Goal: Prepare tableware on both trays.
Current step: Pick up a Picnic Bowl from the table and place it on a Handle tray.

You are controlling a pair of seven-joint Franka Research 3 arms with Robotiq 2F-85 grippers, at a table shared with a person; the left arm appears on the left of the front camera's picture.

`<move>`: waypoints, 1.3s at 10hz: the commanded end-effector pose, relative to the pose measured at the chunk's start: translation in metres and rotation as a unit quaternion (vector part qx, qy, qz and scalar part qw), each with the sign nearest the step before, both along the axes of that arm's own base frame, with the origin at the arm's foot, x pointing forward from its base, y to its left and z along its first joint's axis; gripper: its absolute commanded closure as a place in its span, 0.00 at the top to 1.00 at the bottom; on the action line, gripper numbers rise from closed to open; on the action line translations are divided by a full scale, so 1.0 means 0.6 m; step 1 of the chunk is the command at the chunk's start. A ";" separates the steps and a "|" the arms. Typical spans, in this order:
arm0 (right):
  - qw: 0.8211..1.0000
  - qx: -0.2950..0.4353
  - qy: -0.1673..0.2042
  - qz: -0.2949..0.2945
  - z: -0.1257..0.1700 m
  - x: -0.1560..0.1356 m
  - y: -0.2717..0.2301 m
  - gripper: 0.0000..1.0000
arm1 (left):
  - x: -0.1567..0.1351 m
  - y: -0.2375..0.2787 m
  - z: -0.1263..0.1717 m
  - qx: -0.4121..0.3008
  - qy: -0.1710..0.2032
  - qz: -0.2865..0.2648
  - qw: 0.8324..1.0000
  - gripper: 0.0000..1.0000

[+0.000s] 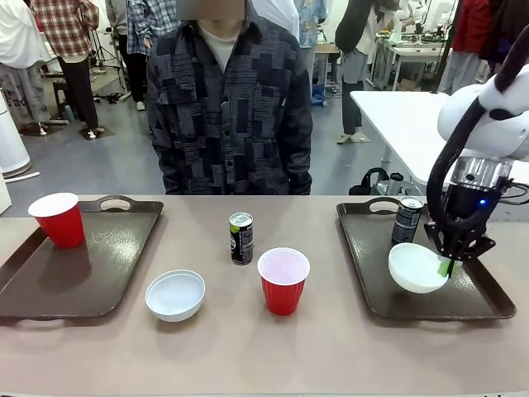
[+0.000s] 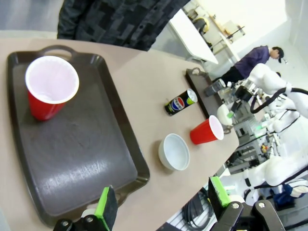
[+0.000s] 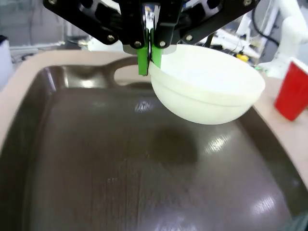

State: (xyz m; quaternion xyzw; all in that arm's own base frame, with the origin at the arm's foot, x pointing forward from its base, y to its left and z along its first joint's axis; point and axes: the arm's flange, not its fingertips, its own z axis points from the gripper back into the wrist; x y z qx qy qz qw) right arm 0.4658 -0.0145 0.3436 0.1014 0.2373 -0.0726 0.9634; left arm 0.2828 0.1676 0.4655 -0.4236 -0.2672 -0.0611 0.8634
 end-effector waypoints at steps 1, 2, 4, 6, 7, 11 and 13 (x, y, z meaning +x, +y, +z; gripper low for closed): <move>0.999 -0.023 0.019 -0.018 -0.028 0.033 0.003 0.04 | 0.000 0.001 0.001 -0.007 -0.009 -0.002 1.000 1.00; 0.999 -0.025 0.019 -0.018 -0.039 0.040 0.005 0.04 | 0.000 0.001 0.001 -0.007 -0.009 -0.002 1.000 1.00; 0.999 -0.028 0.024 -0.024 -0.047 0.044 0.003 0.62 | 0.000 0.001 0.001 -0.007 -0.009 -0.002 1.000 1.00; 0.999 -0.030 0.015 -0.024 -0.031 0.040 0.010 1.00 | 0.000 0.001 0.001 -0.007 -0.009 -0.002 1.000 1.00; 0.999 -0.030 0.006 -0.019 -0.016 0.031 0.014 0.27 | 0.000 0.001 0.001 -0.007 -0.009 -0.002 1.000 1.00; 0.998 -0.041 -0.047 0.004 0.078 -0.004 0.045 0.66 | 0.000 0.001 0.001 -0.007 -0.009 -0.002 1.000 1.00; 0.994 -0.070 -0.079 0.010 0.136 -0.026 0.064 0.86 | 0.000 0.001 0.001 -0.007 -0.009 -0.002 1.000 1.00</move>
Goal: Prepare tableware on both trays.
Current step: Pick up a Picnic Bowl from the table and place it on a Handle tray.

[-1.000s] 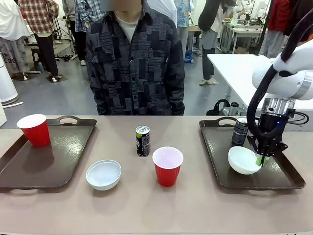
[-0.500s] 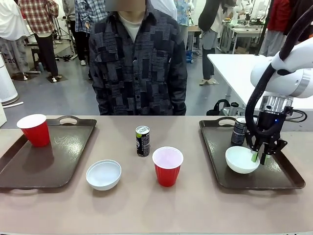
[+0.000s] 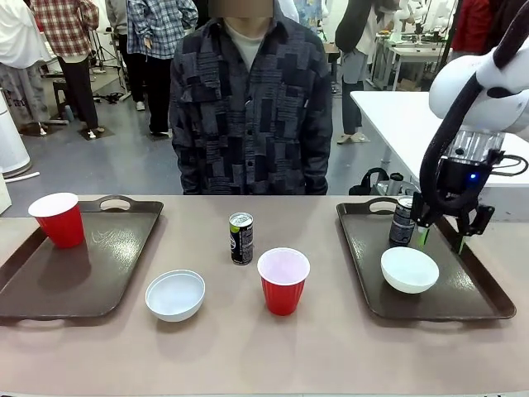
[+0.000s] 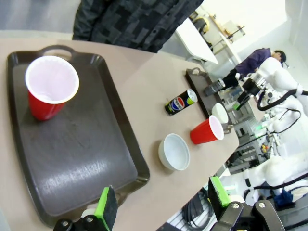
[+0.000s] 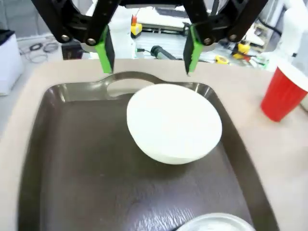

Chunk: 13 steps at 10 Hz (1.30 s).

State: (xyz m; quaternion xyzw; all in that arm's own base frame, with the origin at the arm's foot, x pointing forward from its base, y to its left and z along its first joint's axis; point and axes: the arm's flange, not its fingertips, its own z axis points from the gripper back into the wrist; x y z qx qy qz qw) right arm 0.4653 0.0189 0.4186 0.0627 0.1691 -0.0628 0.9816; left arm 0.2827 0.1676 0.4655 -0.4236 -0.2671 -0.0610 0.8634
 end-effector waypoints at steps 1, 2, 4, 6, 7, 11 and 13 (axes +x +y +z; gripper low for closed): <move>0.999 -0.040 -0.022 0.002 0.038 -0.037 0.018 1.00 | 0.000 0.001 0.001 -0.007 -0.009 -0.002 1.000 1.00; 0.998 -0.052 -0.031 0.005 0.064 -0.047 0.028 1.00 | 0.000 0.001 0.001 -0.007 -0.009 -0.002 1.000 1.00; 0.997 -0.064 -0.045 0.007 0.116 -0.073 0.044 1.00 | 0.000 0.001 0.001 -0.007 -0.009 -0.002 1.000 1.00; 0.997 -0.068 -0.041 0.012 0.147 -0.082 0.054 1.00 | 0.000 0.001 0.001 -0.007 -0.009 -0.002 1.000 1.00; 0.997 -0.071 -0.036 0.022 0.155 -0.079 0.055 1.00 | 0.000 0.001 0.001 -0.007 -0.009 -0.002 1.000 1.00; 0.997 -0.054 -0.049 0.016 0.145 -0.081 0.050 1.00 | 0.000 0.001 0.001 -0.007 -0.009 -0.002 1.000 1.00; 0.997 -0.054 -0.049 0.016 0.145 -0.081 0.050 1.00 | 0.000 0.001 0.001 -0.007 -0.009 -0.002 1.000 1.00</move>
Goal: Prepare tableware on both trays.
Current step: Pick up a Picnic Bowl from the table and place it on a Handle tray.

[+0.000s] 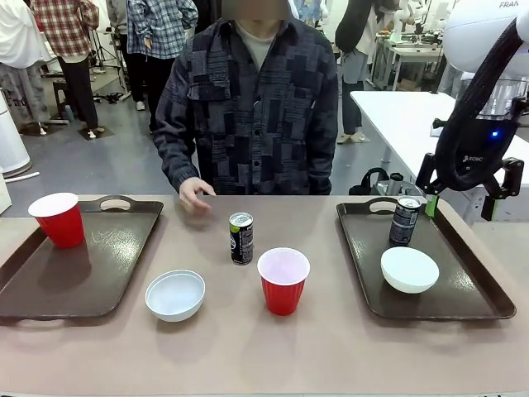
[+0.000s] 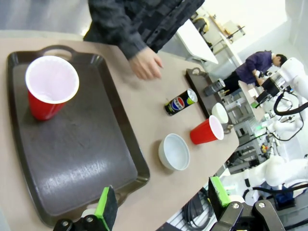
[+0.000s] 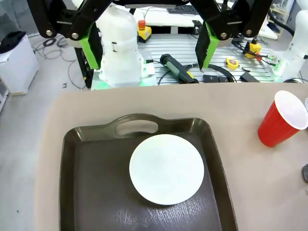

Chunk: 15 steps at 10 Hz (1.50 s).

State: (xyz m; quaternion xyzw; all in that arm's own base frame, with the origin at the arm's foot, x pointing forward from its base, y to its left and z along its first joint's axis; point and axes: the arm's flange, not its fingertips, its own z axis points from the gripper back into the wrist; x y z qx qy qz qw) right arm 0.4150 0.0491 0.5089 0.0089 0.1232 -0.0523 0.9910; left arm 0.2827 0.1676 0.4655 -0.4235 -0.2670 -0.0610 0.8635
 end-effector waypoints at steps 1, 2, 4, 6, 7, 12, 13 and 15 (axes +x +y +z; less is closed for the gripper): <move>1.000 0.001 -0.005 -0.001 -0.006 0.003 0.000 1.00 | 0.000 0.001 0.001 -0.007 -0.009 -0.002 1.000 1.00; 1.000 0.001 -0.005 -0.001 -0.006 0.003 0.000 1.00 | 0.000 0.001 0.001 -0.007 -0.009 -0.002 1.000 1.00; 1.000 0.001 -0.005 -0.001 -0.006 0.003 0.000 1.00 | 0.000 0.001 0.001 -0.007 -0.009 -0.002 1.000 1.00; 1.000 0.001 -0.005 -0.001 -0.006 0.003 0.000 1.00 | 0.000 0.001 0.001 -0.007 -0.009 -0.002 1.000 1.00; 1.000 0.000 0.000 0.000 0.000 0.000 0.000 1.00 | 0.000 0.001 0.001 -0.007 -0.009 -0.002 1.000 1.00; 0.930 0.347 -0.110 -0.047 0.022 -0.178 -0.204 1.00 | 0.000 0.001 0.001 -0.007 -0.009 -0.002 1.000 1.00; 0.922 0.365 -0.121 -0.050 0.019 -0.198 -0.231 1.00 | 0.000 0.001 0.001 -0.007 -0.009 -0.002 1.000 1.00; 0.897 0.418 -0.134 -0.049 0.011 -0.239 -0.282 1.00 | 0.003 0.000 0.051 0.029 -0.003 0.028 0.999 1.00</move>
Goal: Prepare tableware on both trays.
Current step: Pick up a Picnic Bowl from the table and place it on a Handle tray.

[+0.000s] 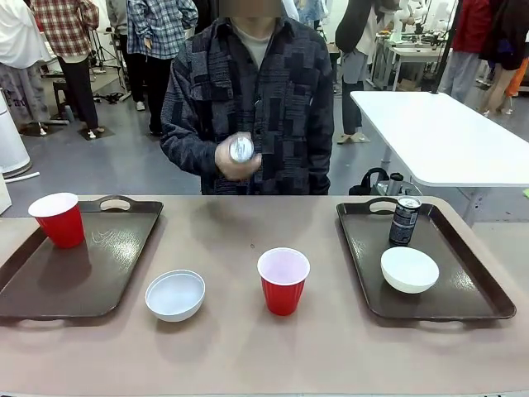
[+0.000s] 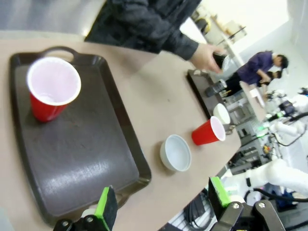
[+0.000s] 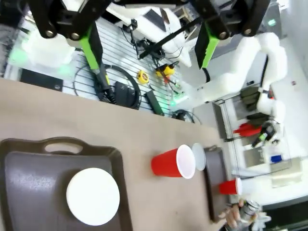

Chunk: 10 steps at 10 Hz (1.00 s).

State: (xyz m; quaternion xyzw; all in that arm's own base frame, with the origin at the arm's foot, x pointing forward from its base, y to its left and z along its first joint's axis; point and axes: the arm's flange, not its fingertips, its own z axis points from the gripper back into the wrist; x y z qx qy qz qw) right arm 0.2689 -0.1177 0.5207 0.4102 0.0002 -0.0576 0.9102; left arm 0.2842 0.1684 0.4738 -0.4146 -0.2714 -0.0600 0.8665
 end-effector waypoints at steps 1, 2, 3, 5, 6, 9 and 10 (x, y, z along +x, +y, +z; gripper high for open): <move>0.999 0.049 -0.012 0.012 -0.016 -0.001 -0.019 1.00 | 0.014 -0.018 0.080 0.066 0.010 0.026 0.997 1.00; 0.998 0.064 -0.006 0.019 -0.026 -0.004 -0.031 1.00 | 0.033 -0.046 0.109 0.115 0.020 0.023 0.993 1.00; 0.997 0.072 0.002 0.024 -0.039 -0.001 -0.034 1.00 | 0.062 -0.074 0.135 0.151 0.032 0.018 0.988 1.00; 0.996 0.070 0.028 0.049 -0.078 0.015 -0.019 1.00 | 0.113 -0.134 0.166 0.207 0.046 0.011 0.977 1.00; 0.998 0.057 0.010 0.019 -0.042 -0.008 -0.031 1.00 | 0.130 -0.157 0.176 0.218 0.051 0.005 0.975 1.00; 0.998 0.057 0.010 0.019 -0.042 -0.008 -0.031 1.00 | 0.163 -0.254 0.161 0.286 0.059 -0.022 0.956 1.00; 0.998 0.057 0.010 0.019 -0.042 -0.008 -0.031 1.00 | 0.167 -0.295 0.147 0.313 0.063 -0.045 0.947 1.00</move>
